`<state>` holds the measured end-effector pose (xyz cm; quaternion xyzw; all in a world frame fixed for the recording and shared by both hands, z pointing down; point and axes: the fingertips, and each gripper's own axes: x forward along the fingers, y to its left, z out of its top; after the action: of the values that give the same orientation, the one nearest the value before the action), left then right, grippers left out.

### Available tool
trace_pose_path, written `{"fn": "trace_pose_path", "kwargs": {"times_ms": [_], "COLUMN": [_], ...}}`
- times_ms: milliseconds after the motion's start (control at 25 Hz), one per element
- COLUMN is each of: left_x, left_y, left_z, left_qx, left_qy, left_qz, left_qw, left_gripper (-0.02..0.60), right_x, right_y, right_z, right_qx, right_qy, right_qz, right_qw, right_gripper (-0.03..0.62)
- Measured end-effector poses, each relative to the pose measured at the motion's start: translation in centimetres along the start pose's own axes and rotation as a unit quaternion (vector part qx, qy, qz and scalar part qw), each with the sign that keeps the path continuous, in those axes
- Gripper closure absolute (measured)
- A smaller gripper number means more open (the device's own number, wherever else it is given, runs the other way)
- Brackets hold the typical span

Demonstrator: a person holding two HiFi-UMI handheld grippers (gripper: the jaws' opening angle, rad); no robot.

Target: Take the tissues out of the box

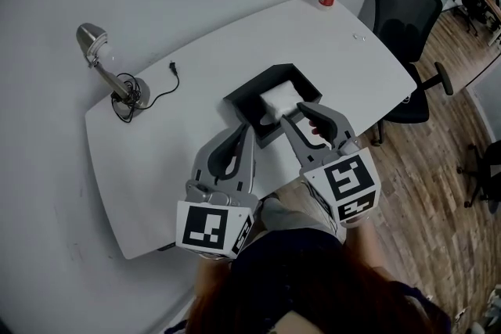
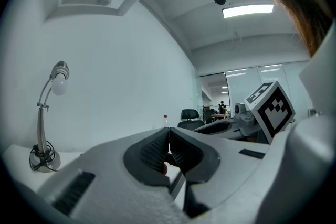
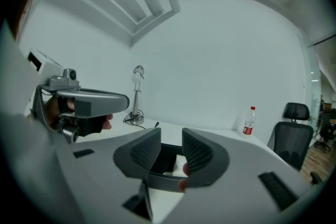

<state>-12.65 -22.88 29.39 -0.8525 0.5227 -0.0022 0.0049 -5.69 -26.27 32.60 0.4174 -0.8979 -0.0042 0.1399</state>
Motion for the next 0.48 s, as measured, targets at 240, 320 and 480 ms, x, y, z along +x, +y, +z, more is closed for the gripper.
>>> {"fn": "trace_pose_path", "kwargs": {"times_ms": [240,320,480], "left_x": [1.4,1.8,2.5], "left_y": [1.2,1.6,2.5], "left_z": [-0.4,-0.6,-0.9], "left_qx": [-0.005,-0.006,-0.009], "left_qy": [0.007,0.009,0.012], "left_qz": [0.002,0.002,0.003], "left_qw": [1.0000,0.9999,0.9999], "left_gripper": [0.557,0.557,0.557], "right_x": [2.2,2.8,4.2], "right_y": [-0.6,-0.8,-1.4], "right_z": [-1.1,-1.5,-2.4], "right_qx": [-0.005,-0.005,-0.009], "right_qy": [0.027,0.035,0.057], "right_qz": [0.007,0.007,0.006], "right_qw": [1.000,0.999,0.998], "right_gripper": [0.418,0.407,0.379]}}
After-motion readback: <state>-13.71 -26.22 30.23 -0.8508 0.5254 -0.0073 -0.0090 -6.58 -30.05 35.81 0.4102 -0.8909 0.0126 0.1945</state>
